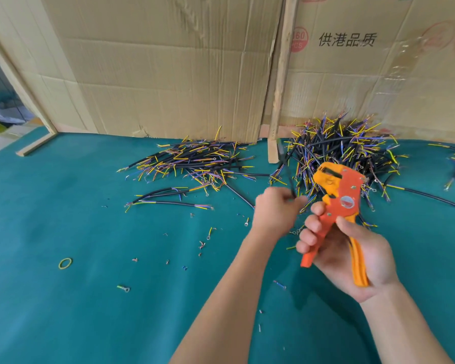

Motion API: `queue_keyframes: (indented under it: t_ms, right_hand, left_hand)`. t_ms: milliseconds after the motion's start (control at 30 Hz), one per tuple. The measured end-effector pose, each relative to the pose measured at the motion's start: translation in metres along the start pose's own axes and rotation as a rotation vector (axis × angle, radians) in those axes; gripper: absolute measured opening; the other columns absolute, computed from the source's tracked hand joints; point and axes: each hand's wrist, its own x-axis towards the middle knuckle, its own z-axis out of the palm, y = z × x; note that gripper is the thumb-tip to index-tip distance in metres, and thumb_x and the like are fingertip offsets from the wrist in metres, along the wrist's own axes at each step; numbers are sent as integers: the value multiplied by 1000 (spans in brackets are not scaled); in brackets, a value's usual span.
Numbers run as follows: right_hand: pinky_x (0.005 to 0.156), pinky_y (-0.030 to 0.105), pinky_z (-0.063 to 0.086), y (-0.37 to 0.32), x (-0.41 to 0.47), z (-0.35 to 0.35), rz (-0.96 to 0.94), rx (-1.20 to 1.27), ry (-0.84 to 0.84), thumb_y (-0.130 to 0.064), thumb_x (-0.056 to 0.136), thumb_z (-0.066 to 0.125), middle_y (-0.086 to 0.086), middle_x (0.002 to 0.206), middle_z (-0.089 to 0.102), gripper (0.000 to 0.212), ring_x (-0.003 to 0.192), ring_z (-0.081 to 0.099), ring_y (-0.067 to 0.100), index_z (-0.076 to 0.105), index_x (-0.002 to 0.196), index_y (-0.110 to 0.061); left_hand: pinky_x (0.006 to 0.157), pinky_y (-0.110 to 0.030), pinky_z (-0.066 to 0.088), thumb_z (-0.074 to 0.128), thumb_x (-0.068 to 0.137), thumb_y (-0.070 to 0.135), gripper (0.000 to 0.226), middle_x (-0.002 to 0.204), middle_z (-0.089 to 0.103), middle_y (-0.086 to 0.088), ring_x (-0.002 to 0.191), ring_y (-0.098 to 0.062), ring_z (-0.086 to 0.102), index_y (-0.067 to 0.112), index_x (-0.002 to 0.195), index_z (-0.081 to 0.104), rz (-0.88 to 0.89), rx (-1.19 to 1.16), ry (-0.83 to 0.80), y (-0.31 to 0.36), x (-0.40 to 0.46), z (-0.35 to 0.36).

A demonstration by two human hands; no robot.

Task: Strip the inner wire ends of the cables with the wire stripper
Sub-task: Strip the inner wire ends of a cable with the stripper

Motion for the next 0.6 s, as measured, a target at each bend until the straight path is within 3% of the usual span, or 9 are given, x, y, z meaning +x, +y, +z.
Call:
queue_keyframes:
  t_ms: [100,167,267,400,600]
  right_hand:
    - [76,38,55,-4,-2,-6,-2,19,-58,-23,77,84,8,88,57,45,78,59,26,58,112,-11]
    - [76,40,55,0,0,-8,9,-5,-5,-22,73,87,9,89,56,46,78,59,28,61,110,-11]
    - [75,43,55,8,4,-9,36,-31,67,-18,69,90,12,90,56,48,78,59,31,63,108,-8]
    - [75,44,56,16,9,-4,75,-42,90,-16,68,90,15,89,57,47,77,59,32,65,106,-7]
    - [75,46,55,24,9,4,137,-87,70,-15,68,91,18,90,57,51,78,59,35,63,109,-7]
  left_hand:
    - [74,-34,51,63,95,40,36,81,70,-11,80,-28,63,6,86,70,97,134,-174,17,20,-8]
    - [88,-38,53,59,94,22,19,103,74,-10,100,-30,66,14,104,74,138,287,-90,2,25,-30]
    - [93,-40,51,53,85,4,37,120,67,-10,114,-34,60,19,114,71,62,600,125,-45,22,-84]
    - [91,-43,49,59,93,16,22,110,66,-11,112,-35,58,18,109,75,18,829,180,-105,7,-142]
    - [87,-41,46,69,91,16,8,93,68,-3,98,-31,63,17,94,76,153,740,291,-117,0,-150]
